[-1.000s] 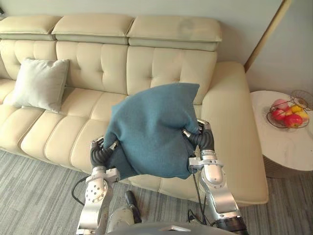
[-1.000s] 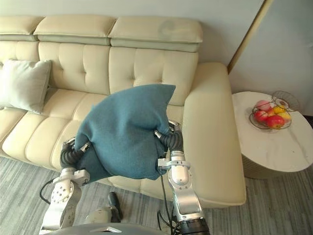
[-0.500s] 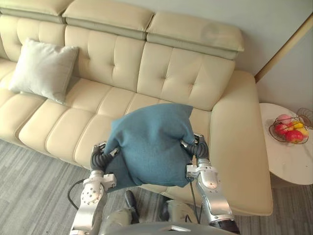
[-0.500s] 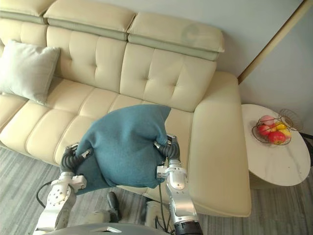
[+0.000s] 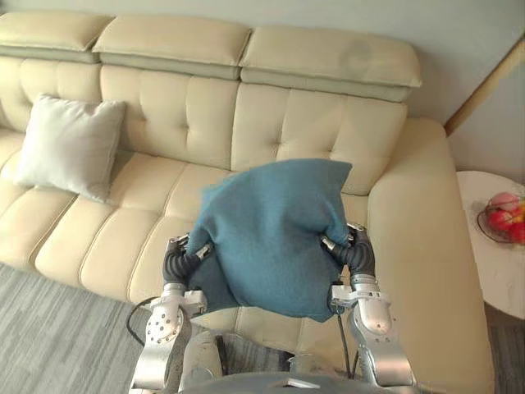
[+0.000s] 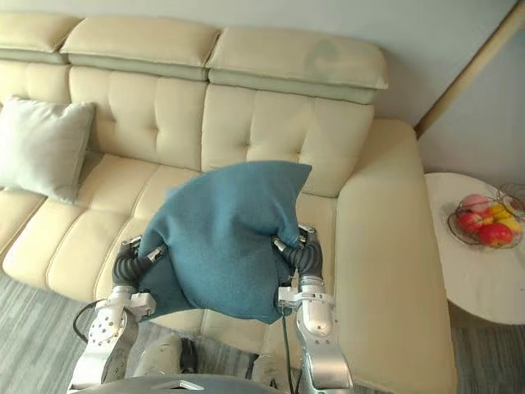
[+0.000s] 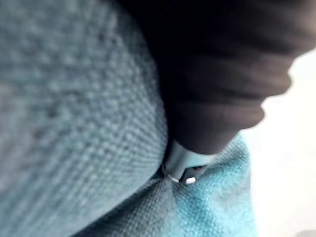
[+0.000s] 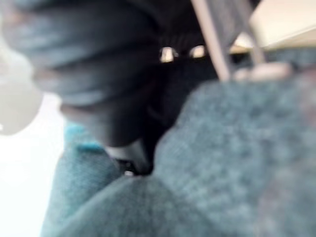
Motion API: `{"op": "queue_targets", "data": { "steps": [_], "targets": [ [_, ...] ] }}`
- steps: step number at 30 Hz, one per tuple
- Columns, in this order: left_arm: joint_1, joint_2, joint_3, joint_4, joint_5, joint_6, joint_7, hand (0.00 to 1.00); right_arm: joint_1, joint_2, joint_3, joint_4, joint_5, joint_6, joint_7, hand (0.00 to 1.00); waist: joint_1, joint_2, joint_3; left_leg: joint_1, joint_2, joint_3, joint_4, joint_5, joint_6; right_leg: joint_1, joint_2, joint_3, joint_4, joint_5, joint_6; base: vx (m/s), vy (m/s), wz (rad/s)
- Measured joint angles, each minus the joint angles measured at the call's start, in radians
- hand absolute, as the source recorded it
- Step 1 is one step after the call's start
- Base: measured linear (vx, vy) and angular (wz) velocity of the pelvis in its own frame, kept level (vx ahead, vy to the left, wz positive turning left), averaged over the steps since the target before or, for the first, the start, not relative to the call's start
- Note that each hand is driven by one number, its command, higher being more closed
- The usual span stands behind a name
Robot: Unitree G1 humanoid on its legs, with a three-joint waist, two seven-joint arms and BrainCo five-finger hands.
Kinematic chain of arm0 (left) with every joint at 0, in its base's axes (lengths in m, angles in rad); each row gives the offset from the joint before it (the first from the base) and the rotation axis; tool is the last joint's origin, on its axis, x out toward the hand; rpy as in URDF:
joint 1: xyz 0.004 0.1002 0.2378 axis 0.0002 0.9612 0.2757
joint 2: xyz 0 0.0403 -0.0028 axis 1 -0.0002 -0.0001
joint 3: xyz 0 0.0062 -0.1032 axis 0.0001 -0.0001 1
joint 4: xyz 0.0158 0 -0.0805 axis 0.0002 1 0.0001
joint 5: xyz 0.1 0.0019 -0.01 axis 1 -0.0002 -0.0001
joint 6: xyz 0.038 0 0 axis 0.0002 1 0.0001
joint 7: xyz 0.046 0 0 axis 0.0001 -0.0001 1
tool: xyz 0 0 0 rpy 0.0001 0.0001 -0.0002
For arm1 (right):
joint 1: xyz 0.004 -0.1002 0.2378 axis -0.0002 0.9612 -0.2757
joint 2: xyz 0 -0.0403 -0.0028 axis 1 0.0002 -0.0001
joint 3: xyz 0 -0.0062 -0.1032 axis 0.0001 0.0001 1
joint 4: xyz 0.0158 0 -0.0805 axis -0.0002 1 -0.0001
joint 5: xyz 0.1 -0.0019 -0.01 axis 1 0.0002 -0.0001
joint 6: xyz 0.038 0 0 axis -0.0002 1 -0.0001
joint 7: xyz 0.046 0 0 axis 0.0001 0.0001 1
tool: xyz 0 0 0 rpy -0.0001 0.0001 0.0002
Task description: Pick up cushions and gather them together orderly.
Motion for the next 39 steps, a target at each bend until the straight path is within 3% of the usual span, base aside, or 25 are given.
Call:
{"op": "queue_targets", "data": {
  "steps": [1,4,5,18,24,28,31,34,36,39],
  "targets": [
    [0.003,-0.001,0.000,0.001,0.000,0.000,0.000,1.00,0.000,0.000,-0.001,0.004,0.000,0.000,0.000,1.00,0.000,0.008,-0.005,0.016,0.012,-0.015,-0.027,-0.005,-0.048,0.000,0.008,0.012,-0.008,0.002,0.013,0.16,0.288,-0.84],
    [0.015,0.027,0.000,0.006,0.000,0.002,-0.001,1.00,0.018,0.044,-0.002,0.013,-0.001,0.004,0.006,1.00,-0.006,-0.045,-0.007,0.059,-0.032,0.064,-0.070,-0.006,-0.037,-0.007,-0.038,0.064,-0.047,0.039,0.046,0.09,0.212,-0.59],
    [0.022,0.034,0.000,0.006,0.000,0.002,-0.003,1.00,0.017,0.048,-0.002,0.013,-0.001,0.003,0.009,1.00,-0.006,-0.049,-0.007,0.064,-0.037,0.081,-0.076,-0.008,-0.030,-0.010,-0.043,0.080,-0.055,0.047,0.047,0.02,0.168,-0.51],
    [0.013,0.052,-0.001,0.006,0.007,0.003,-0.013,1.00,-0.018,0.048,0.002,0.091,-0.012,0.004,0.008,1.00,-0.005,-0.057,-0.004,0.042,-0.039,0.184,-0.090,-0.013,-0.010,-0.075,-0.044,0.190,-0.138,0.133,0.065,-0.05,0.037,-0.27],
    [-0.169,0.054,-0.001,0.006,0.054,0.003,0.091,1.00,-0.185,0.042,0.009,0.098,-0.046,0.004,-0.060,1.00,-0.002,-0.054,0.038,-0.063,-0.040,0.187,-0.052,0.001,0.010,-0.167,-0.050,0.198,-0.127,0.165,0.073,-0.09,0.014,-0.01],
    [-0.404,0.063,0.003,0.007,0.137,0.003,0.218,1.00,-0.403,0.044,0.014,0.111,-0.083,0.003,-0.172,1.00,0.009,-0.047,0.073,-0.194,-0.037,0.185,-0.010,0.022,0.026,-0.316,-0.054,0.199,-0.044,0.165,0.073,-0.15,0.018,0.04],
    [-0.663,0.111,0.008,0.083,0.187,0.003,0.331,1.00,-0.629,0.044,0.009,0.190,-0.091,0.003,-0.293,1.00,0.015,-0.041,0.110,-0.263,-0.046,0.178,-0.009,0.053,0.027,-0.406,-0.063,0.195,0.013,0.163,0.072,-0.14,0.003,0.11],
    [-0.868,0.166,0.010,0.170,0.212,0.004,0.386,1.00,-0.799,0.043,-0.020,0.251,-0.106,0.003,-0.370,1.00,0.014,-0.037,0.121,-0.321,-0.060,0.161,-0.040,0.090,0.024,-0.484,-0.070,0.189,0.043,0.164,0.071,-0.12,-0.021,0.21],
    [-1.102,0.253,-0.012,0.268,0.256,0.007,0.425,1.00,-1.002,0.024,-0.071,0.324,-0.136,0.003,-0.440,1.00,0.015,-0.036,0.168,-0.355,-0.071,0.156,-0.110,0.160,0.026,-0.535,-0.075,0.181,0.027,0.194,0.068,-0.12,-0.040,0.19],
    [-1.361,0.317,-0.016,0.363,0.311,0.013,0.445,1.00,-1.245,-0.030,-0.137,0.432,-0.165,0.004,-0.493,1.00,0.010,-0.020,0.220,-0.410,-0.081,0.141,-0.198,0.244,0.027,-0.596,-0.074,0.165,-0.025,0.249,0.061,-0.10,-0.026,0.16]
  ]
}}
